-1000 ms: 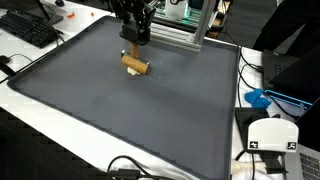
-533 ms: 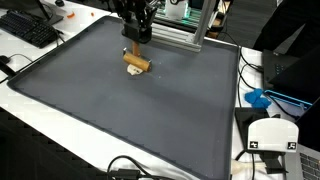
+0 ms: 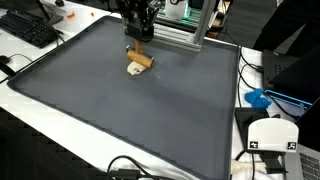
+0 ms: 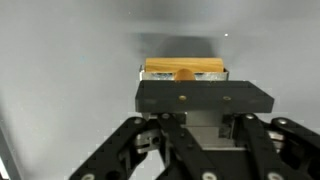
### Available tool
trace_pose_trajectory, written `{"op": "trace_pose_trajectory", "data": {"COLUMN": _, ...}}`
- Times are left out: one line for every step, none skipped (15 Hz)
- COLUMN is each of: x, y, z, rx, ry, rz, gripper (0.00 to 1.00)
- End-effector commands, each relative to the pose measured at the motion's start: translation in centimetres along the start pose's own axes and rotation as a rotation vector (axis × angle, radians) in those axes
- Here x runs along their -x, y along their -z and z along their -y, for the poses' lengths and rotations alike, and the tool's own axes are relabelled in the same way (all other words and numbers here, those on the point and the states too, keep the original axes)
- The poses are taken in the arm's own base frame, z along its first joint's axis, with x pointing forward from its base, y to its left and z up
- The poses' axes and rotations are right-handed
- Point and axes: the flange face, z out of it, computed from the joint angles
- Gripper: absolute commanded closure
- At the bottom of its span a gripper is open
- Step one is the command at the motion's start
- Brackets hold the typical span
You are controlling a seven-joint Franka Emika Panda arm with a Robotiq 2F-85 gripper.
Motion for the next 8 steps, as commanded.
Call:
{"op": "trace_pose_trajectory", "data": {"x": 0.96, "y": -0.83, "z": 0.00, "rx": -0.002, "ry": -0.033, "rz": 0.034, "gripper": 0.78}}
{"op": "trace_pose_trajectory", "data": {"x": 0.96, "y": -0.85, "z": 0.03, "rx": -0.002, "ry": -0.046, "rz": 0.032, "gripper": 0.78}}
{"op": "trace_pose_trajectory", "data": {"x": 0.79, "y": -0.86, "z": 0.02, "rx": 0.009, "ry": -0.085, "rz": 0.017, "gripper": 0.78}}
{"op": "trace_pose_trajectory", "data": {"x": 0.63, "y": -0.78, "z": 0.04, "rx": 0.014, "ry": -0.128, "rz": 0.000, "gripper": 0.78}}
{"op": "trace_pose_trajectory", "data": {"x": 0.45, "y": -0.65, "z": 0.06, "rx": 0.011, "ry": -0.166, "rz": -0.014, "gripper": 0.78}}
{"op": "trace_pose_trajectory", "data": {"x": 0.34, "y": -0.57, "z": 0.13, "rx": 0.011, "ry": -0.204, "rz": -0.025, "gripper": 0.78}}
{"op": "trace_pose_trajectory", "data": {"x": 0.26, "y": -0.52, "z": 0.14, "rx": 0.013, "ry": -0.240, "rz": -0.033, "gripper": 0.78}}
{"op": "trace_pose_trajectory", "data": {"x": 0.17, "y": -0.56, "z": 0.09, "rx": 0.018, "ry": -0.278, "rz": -0.042, "gripper": 0.78}}
